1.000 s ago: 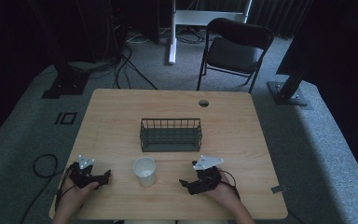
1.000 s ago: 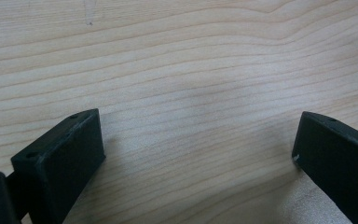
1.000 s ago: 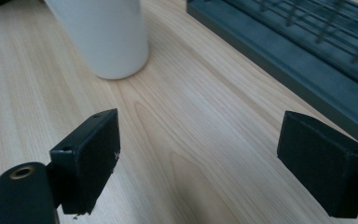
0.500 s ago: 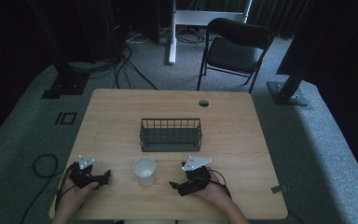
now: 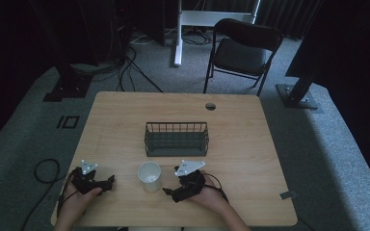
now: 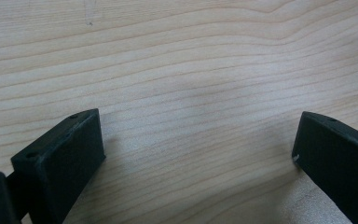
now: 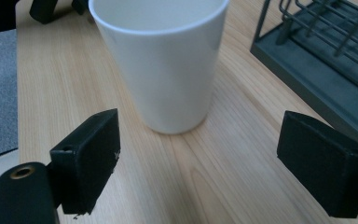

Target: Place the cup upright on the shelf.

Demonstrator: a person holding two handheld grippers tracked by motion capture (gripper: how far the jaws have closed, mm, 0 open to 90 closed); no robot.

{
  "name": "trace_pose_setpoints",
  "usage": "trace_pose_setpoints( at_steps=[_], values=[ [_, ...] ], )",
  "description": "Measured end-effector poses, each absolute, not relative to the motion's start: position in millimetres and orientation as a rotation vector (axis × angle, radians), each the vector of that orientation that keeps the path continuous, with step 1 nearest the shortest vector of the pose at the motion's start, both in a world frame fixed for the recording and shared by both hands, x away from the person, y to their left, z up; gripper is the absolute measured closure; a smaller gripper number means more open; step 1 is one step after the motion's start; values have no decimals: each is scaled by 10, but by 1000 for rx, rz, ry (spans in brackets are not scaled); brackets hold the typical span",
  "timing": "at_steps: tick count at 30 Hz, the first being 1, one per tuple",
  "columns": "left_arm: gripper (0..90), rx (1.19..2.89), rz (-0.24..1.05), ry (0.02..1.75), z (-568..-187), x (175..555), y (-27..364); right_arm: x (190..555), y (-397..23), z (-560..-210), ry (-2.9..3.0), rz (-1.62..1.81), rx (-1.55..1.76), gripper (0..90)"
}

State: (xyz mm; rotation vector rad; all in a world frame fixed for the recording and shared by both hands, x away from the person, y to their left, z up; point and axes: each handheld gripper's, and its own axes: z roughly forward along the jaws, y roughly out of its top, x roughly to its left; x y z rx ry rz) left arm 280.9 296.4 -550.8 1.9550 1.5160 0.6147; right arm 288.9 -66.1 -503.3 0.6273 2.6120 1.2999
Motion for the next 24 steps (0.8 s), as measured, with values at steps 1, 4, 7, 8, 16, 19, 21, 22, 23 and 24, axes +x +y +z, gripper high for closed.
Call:
trace_pose_setpoints(
  at_steps=[1,4,7,8,16,19,21,22,23,24],
  values=[
    [23,1955,615,1516,-5508,2809,2964,2890,-636,-5033,2612,1305,622,130],
    [23,1957,614,1515,-5508,2809,2964,2895,-582,-5033,2615,1320,611,130],
    [23,1957,614,1514,-5508,2809,2965,2898,-519,-5035,2620,1327,601,130],
    [23,1957,614,1514,-5508,2809,2965,2899,-498,-5035,2619,1325,590,130],
    [23,1956,614,1514,-5508,2809,2964,2927,-345,-5011,2626,1336,551,130],
    [23,1956,614,1514,-5508,2809,2964,2936,-300,-5013,2626,1339,545,130],
    [23,1956,614,1514,-5508,2809,2964,2938,-272,-5016,2626,1340,541,130],
    [23,1956,613,1514,-5508,2809,2965,2940,-259,-5019,2629,1341,536,130],
    [23,1956,614,1515,-5508,2809,2964,2941,-246,-5022,2630,1339,535,130],
    [23,1956,613,1514,-5508,2809,2964,2941,-232,-5024,2628,1333,534,130]
  ],
)
